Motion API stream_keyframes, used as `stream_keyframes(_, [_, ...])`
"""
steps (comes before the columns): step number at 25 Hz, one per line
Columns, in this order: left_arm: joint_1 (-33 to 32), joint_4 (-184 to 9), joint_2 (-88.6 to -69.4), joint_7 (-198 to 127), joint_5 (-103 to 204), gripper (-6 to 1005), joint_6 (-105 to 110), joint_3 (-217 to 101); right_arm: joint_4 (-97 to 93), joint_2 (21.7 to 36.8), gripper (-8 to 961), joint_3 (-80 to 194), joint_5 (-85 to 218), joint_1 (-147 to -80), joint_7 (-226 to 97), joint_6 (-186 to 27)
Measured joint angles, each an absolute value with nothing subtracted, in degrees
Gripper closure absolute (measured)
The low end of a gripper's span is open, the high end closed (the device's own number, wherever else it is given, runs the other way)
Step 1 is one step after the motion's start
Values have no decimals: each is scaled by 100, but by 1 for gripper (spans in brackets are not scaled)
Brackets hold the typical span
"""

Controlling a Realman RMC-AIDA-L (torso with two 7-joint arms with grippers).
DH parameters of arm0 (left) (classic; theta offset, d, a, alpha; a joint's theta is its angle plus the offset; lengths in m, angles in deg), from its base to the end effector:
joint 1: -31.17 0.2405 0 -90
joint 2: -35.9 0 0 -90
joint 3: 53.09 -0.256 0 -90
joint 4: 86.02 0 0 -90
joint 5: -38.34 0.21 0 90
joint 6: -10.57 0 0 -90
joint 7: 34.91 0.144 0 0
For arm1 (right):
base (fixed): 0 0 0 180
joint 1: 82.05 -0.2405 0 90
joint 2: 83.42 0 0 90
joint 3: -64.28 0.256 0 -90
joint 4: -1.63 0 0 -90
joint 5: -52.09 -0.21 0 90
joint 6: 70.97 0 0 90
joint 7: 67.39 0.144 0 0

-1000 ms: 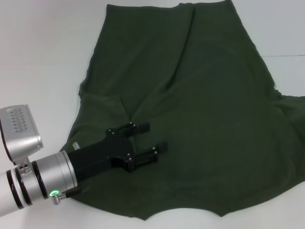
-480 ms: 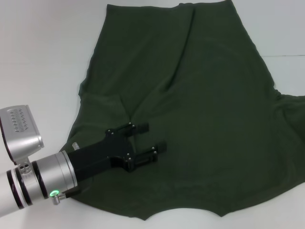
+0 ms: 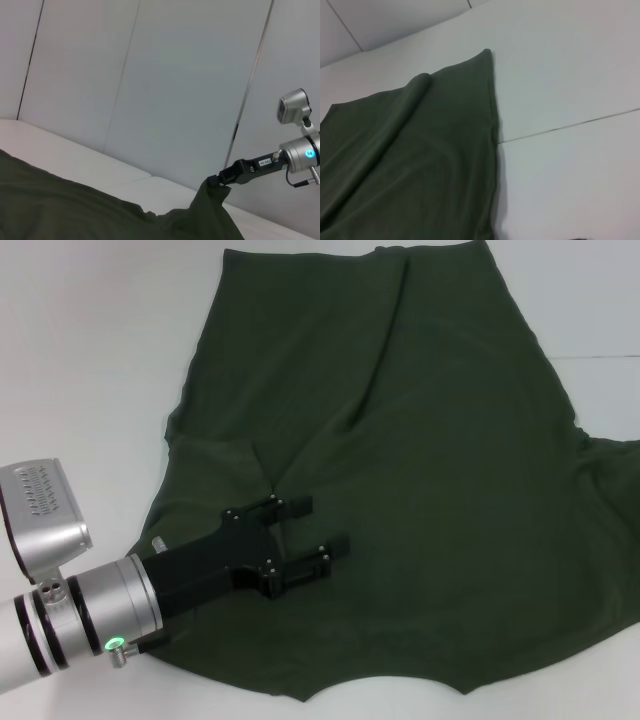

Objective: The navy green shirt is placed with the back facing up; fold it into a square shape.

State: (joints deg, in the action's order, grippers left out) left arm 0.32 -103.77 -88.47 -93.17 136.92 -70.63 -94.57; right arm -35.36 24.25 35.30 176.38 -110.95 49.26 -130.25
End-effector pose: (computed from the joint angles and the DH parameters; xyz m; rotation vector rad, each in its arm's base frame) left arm -0.2445 0.3078 -0.0781 -2.5526 -0.6170 -0.9979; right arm 0.3809 0.3760 0.1299 -1.8008 1.3640 0.4401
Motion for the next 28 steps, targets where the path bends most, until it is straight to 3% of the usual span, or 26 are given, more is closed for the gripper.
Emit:
stream_keyframes(5, [32,-10377,-8846,-9317,13676,248,-7055,-9454,-3538,2472,942,3428,17605,-11161,4721,-13384])
stream_keyframes(18, [37,-10411,-8829,-9359,13625,247,-7027,-9388,-3539,2866,941,3222,17628,-11784,4545,-14041])
stream_keyframes(23, [27,-10413,-8829,-9362,13613,247,-6999,-9386,-3543,2865,941,3175,17630,-11873,4647,-13898])
stream_keyframes(28, [26,-10412,-8829,-9362,13548,247,-6955,-9376,-3549,2771,941,3154,17631,-11812,4806,-13714])
